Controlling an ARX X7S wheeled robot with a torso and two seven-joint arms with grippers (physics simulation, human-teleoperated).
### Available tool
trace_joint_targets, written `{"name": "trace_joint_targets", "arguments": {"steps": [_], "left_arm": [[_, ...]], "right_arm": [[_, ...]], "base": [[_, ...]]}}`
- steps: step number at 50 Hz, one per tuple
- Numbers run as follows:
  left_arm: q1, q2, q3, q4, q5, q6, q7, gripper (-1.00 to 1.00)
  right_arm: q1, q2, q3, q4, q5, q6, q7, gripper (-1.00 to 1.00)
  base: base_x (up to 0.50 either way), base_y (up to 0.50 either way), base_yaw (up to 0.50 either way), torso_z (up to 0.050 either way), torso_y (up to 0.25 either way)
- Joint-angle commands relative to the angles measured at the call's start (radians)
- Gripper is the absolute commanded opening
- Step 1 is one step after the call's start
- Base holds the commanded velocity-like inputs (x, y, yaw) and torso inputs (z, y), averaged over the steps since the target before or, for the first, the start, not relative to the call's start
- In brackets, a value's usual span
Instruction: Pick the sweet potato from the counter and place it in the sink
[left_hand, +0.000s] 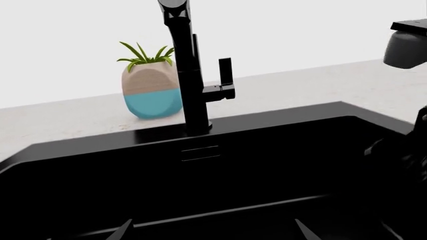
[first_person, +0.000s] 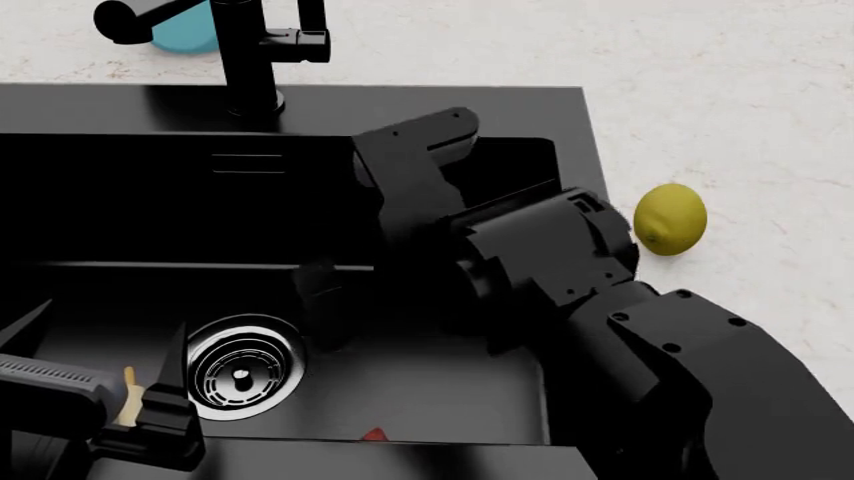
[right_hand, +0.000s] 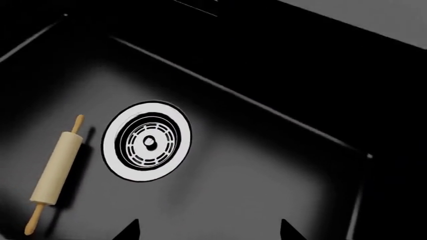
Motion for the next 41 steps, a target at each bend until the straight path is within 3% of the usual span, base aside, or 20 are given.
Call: {"name": "trace_joint_targets", "arguments": {"steps": [1,21,41], "left_arm": [[-0.007,-0.002,0.001,0.005,-0.008,-0.006,-0.002,1.00],[0.000,-0.004,-0.003,0.013,-0.022,-0.005,-0.009,1.00],[0.025,-0.006,-0.012,0.020,-0.032,0.016,-0.018,1.00]], "right_arm": [[0.017,0.192,0.106,-0.338,0.074,-0.095,0.226,1.00],[-0.151,0.608,0.278,-1.061,0.123,-0.329,0.581,1.00],[-0.445,0.935,0.319,-1.470,0.018,-0.603,0.628,1.00]], "base": [[0.00,0.00,0.00,0.000,0.000],[0.00,0.00,0.00,0.000,0.000],[0.00,0.00,0.00,0.000,0.000]]}}
